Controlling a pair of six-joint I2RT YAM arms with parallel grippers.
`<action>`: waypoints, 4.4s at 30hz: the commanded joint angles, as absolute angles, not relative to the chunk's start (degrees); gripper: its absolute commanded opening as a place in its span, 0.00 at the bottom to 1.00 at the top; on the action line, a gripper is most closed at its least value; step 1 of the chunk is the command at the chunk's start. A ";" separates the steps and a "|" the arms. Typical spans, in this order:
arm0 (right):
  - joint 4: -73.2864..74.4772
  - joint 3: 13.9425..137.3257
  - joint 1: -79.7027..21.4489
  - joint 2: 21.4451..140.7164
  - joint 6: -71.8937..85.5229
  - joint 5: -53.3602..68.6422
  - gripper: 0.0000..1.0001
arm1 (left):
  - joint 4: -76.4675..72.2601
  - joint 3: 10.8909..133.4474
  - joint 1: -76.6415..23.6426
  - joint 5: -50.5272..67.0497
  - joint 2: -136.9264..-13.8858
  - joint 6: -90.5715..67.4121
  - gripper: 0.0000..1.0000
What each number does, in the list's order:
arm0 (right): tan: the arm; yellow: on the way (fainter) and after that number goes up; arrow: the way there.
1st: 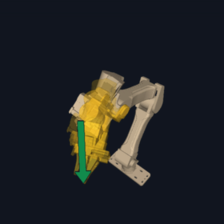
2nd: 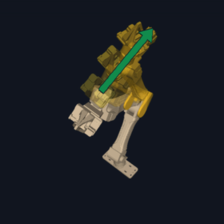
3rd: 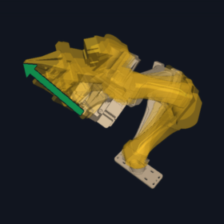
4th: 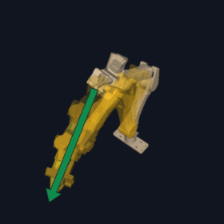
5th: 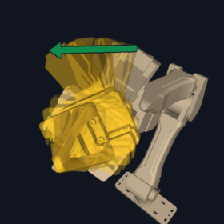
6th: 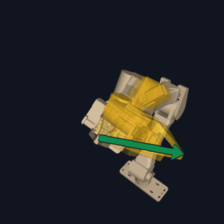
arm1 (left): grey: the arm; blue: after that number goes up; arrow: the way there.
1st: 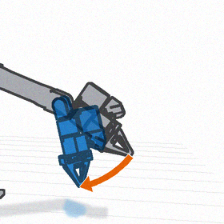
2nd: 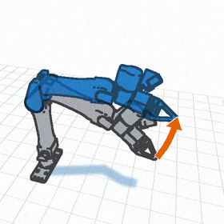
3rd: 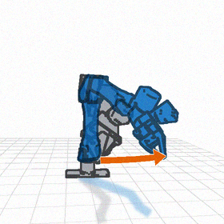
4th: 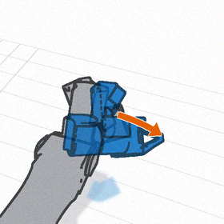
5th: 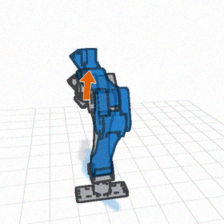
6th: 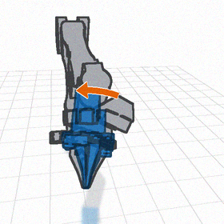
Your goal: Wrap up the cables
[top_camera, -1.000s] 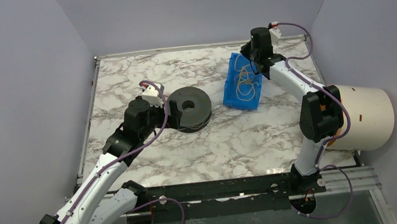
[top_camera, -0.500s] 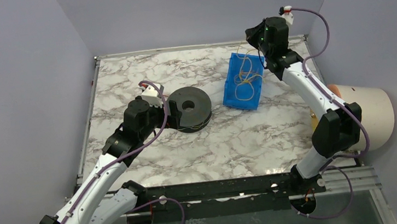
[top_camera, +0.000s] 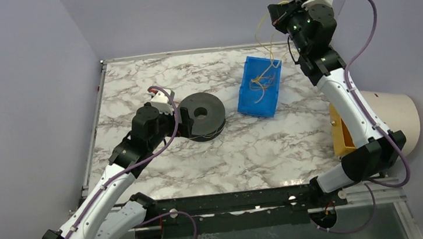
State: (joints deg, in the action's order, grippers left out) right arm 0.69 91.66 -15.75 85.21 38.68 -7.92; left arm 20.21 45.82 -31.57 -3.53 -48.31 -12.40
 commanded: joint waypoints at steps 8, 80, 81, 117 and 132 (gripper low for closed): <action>-0.09 101.12 -15.73 79.81 37.07 -1.80 0.01 | 18.69 44.91 -31.29 -3.93 -46.94 -11.87 0.99; -14.24 78.73 -15.73 51.78 71.64 44.17 0.01 | -21.73 47.39 -60.86 31.56 -72.90 3.03 0.99; -13.63 79.04 -15.73 51.57 71.09 43.60 0.01 | -21.79 47.38 -60.90 31.74 -72.99 3.07 0.97; 4.22 71.26 -15.73 49.15 48.65 19.56 0.01 | -14.04 43.84 -60.91 31.15 -66.30 -2.89 0.00; 10.27 49.64 -15.73 41.44 45.07 6.81 0.06 | -3.13 44.60 -60.91 30.26 -61.76 -7.37 0.00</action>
State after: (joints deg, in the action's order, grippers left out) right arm 7.22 54.61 -15.75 43.81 45.84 14.61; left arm -5.98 43.29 -60.53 28.93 -62.76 -5.43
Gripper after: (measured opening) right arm 0.023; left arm 0.020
